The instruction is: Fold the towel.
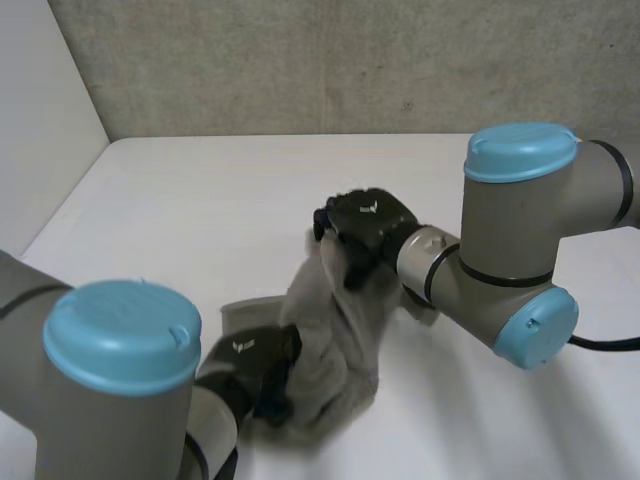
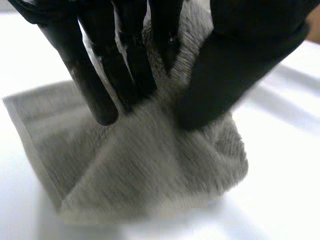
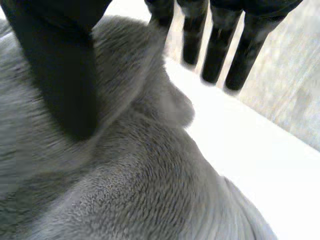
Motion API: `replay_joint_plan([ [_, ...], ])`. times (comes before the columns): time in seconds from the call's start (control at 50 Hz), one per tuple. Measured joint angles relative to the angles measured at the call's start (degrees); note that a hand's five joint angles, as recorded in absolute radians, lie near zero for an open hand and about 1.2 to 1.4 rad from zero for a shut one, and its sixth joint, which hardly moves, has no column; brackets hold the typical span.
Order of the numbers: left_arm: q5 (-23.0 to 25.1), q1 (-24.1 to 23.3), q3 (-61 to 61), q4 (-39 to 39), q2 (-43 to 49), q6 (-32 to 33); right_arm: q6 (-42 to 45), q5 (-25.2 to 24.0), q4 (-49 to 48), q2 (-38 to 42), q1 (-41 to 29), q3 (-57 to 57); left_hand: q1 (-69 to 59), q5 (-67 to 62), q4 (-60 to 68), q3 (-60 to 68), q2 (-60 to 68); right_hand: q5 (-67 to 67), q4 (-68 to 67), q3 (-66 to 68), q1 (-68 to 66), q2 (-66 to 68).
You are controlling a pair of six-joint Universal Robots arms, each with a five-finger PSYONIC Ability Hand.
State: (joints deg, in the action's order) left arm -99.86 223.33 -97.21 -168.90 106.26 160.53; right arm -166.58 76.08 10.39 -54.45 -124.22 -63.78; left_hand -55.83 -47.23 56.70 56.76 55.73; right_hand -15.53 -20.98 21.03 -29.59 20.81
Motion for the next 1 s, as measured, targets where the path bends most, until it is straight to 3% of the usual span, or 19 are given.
replay_joint_plan([
  [0.04, 0.23, -0.15, -0.88, 0.49, -0.22, -0.14, 1.53, 1.51, 2.16, -0.43, 0.05, -0.22, 0.0, 0.0, 0.0, 0.0, 0.0, 0.0, 0.0, 0.0, 0.0, 0.0],
  [0.06, 0.34, -0.1, -1.18, 0.66, -0.5, -0.1, 2.64, 2.97, 3.56, -1.22, 0.18, -0.75, 0.0, 0.0, 0.0, 0.0, 0.0, 9.3, 5.74, -6.07, 13.17, -5.69],
  [0.08, 0.38, -0.02, -1.28, 0.72, -0.71, -0.06, 3.03, 3.57, 4.02, -1.74, 0.3, -1.1, 24.4, 25.91, -25.46, -25.46, -24.51, 9.3, 5.74, -6.07, 13.17, -5.69],
  [0.2, 0.5, 2.93, 0.02, 0.28, -3.6, 0.61, 4.11, 6.83, 4.89, -8.48, 3.67, -7.04, 39.24, 40.93, -40.64, -40.63, -39.59, 12.45, 10.16, -10.65, 18.27, -10.43],
  [0.36, 4.27, 11.21, 7.62, -1.12, -5.67, 2.48, 3.74, 7.19, 3.1, -16.59, 8.62, -18.05, 41.86, 43.69, -43.22, -43.18, -42.34, 12.71, 10.75, -11.23, 19.01, -10.86],
  [0.4, 7.36, 13.21, 10.78, -1.38, -4.86, 4.63, 3.72, 7.28, 1.44, -18.16, 9.3, -22.33, 42.26, 43.73, -43.27, -43.18, -42.35, 12.73, 10.76, -11.27, 19.05, -11.03],
  [0.48, 13.29, 15.04, 16.5, -1.63, 0.3, 12.14, 3.79, 7.3, -1.92, -19.76, 10.18, -28.84, 42.26, 43.73, -43.27, -43.18, -42.36, 12.73, 10.82, -11.06, 18.17, -10.78],
  [0.58, 16.77, 15.89, 22.47, -1.5, 8.47, 22.9, 3.88, 7.01, -4.81, -20.28, 11.04, -33.5, 42.26, 43.76, -43.31, -43.18, -42.37, 12.73, 10.65, -10.32, 17.23, -10.14],
  [0.72, 17.72, 17.18, 26.23, -0.1, 15.4, 32.12, 3.84, 6.83, -7.24, -20.21, 11.39, -36.37, 42.26, 43.82, -43.34, -43.18, -42.39, 12.73, 10.68, -10.46, 17.65, -10.28],
  [0.86, 17.35, 17.57, 23.17, -0.14, 14.36, 32.19, 3.69, 6.89, -9.77, -19.96, 10.97, -37.03, 43.07, 44.38, -44.02, -43.96, -43.1, 12.96, 10.27, -11.05, 18.11, -10.84],
  [1.0, 17.05, 20.66, 23.32, -6.53, 13.15, 31.64, 3.59, 7.03, -13.89, -19.09, 10.42, -37.73, 43.07, 44.37, -44.01, -43.96, -43.04, 12.96, 10.27, -10.94, 17.88, -10.73],
])
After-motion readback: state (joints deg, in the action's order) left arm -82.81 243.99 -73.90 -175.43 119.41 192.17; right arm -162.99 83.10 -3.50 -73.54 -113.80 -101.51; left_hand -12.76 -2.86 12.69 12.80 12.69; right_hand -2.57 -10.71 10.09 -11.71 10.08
